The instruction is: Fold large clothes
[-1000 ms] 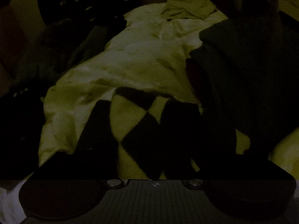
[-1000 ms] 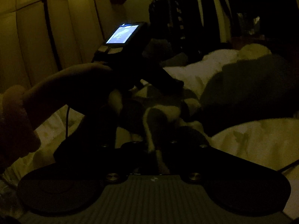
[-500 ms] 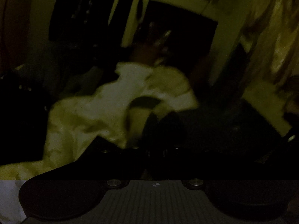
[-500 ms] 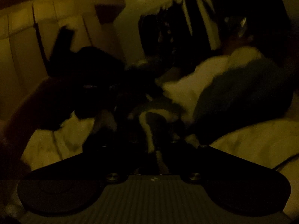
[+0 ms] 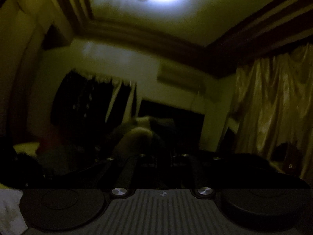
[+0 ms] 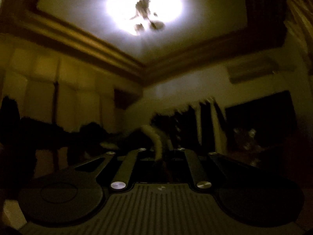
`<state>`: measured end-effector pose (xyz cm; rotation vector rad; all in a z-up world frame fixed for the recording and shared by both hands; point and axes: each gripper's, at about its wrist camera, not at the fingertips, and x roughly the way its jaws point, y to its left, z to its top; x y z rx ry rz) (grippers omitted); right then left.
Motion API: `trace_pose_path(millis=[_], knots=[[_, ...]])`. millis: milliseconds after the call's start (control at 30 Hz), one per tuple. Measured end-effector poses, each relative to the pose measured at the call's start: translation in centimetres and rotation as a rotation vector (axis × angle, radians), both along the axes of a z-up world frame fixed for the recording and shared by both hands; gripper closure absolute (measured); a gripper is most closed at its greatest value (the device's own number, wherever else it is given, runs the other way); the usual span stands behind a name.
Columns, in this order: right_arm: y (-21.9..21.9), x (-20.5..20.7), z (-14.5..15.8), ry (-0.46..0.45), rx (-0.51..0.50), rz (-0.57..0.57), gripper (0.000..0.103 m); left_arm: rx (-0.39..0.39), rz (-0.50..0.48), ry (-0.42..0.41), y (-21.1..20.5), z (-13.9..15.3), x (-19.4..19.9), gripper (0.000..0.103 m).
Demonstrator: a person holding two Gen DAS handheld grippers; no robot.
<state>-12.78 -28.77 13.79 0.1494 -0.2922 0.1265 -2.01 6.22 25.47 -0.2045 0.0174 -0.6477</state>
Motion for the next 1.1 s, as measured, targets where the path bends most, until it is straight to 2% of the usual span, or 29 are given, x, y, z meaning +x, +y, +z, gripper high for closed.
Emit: trace_pose_path(millis=[133, 233, 333, 467, 567, 633, 700, 733, 800, 867, 900, 1033, 1100], knots=[[0.2, -1.4, 5.2, -0.122, -0.021, 0.029, 0.097, -0.031, 0.075, -0.144, 1.4, 2.8, -4.0, 0.037], [1.2, -1.5, 8.7, -0.203, -0.061, 0.027, 0.097, -0.023, 0.097, -0.19, 1.7, 4.9, -4.9, 0.038], [1.4, 0.7, 11.3, -0.201, -0.036, 0.053, 0.097, 0.004, 0.144, -0.171, 0.9, 5.3, -3.4, 0.038], [2.6, 5.7, 12.4, -0.1, -0.072, 0.04, 0.097, 0.035, 0.224, -0.059, 0.8, 2.7, 1.5, 0.037], [3.9, 11.0, 9.9, 0.01, -0.101, 0.015, 0.097, 0.082, 0.33, 0.035, 1.2, -0.8, 6.0, 0.037], [4.9, 15.0, 7.7, 0.109, -0.098, 0.004, 0.096, 0.112, 0.373, 0.129, 1.1, -4.0, 10.1, 0.036], [5.3, 18.6, 4.7, 0.208, -0.075, -0.001, 0.095, 0.15, 0.403, 0.225, 1.2, -7.5, 13.7, 0.031], [5.2, 20.8, 3.2, 0.268, -0.063, 0.0, 0.091, 0.176, 0.427, 0.268, 1.2, -9.4, 15.3, 0.024], [5.5, 24.4, -0.5, 0.385, -0.028, -0.012, 0.076, 0.235, 0.461, 0.366, 0.9, -13.6, 18.1, 0.0], [6.1, 27.2, -4.8, 0.496, -0.012, -0.028, 0.04, 0.261, 0.473, 0.425, 1.0, -18.0, 19.6, 0.0], [6.5, 28.1, -7.0, 0.538, -0.027, -0.023, 0.037, 0.273, 0.476, 0.446, 1.4, -19.7, 19.8, 0.0], [8.9, 30.5, -14.5, 0.695, -0.117, 0.028, 0.034, 0.317, 0.477, 0.611, 2.6, -26.3, 21.1, 0.0], [8.9, 30.4, -17.6, 0.759, -0.088, 0.046, 0.026, 0.323, 0.478, 0.641, 2.7, -27.3, 23.6, 0.0]])
